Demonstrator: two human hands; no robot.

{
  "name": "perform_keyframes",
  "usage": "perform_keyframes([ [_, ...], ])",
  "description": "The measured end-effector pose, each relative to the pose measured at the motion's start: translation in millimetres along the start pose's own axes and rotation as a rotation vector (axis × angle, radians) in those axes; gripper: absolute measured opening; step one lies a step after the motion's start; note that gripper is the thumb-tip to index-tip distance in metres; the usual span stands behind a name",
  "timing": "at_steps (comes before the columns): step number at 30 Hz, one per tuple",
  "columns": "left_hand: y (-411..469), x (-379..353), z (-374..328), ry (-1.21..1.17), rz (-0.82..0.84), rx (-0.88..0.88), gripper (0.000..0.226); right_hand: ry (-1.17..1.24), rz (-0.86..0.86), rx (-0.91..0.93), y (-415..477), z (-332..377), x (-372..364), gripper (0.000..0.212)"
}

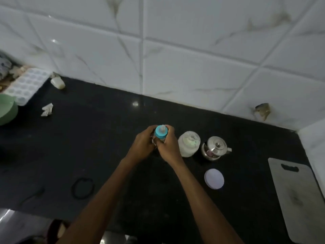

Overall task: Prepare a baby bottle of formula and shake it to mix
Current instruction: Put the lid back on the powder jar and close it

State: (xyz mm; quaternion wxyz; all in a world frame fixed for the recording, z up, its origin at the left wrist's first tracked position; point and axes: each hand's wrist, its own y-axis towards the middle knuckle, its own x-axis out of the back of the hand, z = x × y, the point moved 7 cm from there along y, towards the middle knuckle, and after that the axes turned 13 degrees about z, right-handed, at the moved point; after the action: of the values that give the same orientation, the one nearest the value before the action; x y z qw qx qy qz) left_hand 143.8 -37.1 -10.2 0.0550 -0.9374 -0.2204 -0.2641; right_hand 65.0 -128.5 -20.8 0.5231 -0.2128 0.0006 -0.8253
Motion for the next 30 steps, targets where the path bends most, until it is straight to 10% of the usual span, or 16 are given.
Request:
perform_keyframes([
  [22,-1.8,-28.9,57.9,0.005,0.026,0.294,0.083,-0.039,0.003,-0.089,0.9,-43.3,-12.4,0.082],
  [30,-68.9,-85.0,25.8,0.101,0.001,0.362,0.065,-0.099,0.035,-0.19,-85.9,-72.1,-7.4,0.061],
])
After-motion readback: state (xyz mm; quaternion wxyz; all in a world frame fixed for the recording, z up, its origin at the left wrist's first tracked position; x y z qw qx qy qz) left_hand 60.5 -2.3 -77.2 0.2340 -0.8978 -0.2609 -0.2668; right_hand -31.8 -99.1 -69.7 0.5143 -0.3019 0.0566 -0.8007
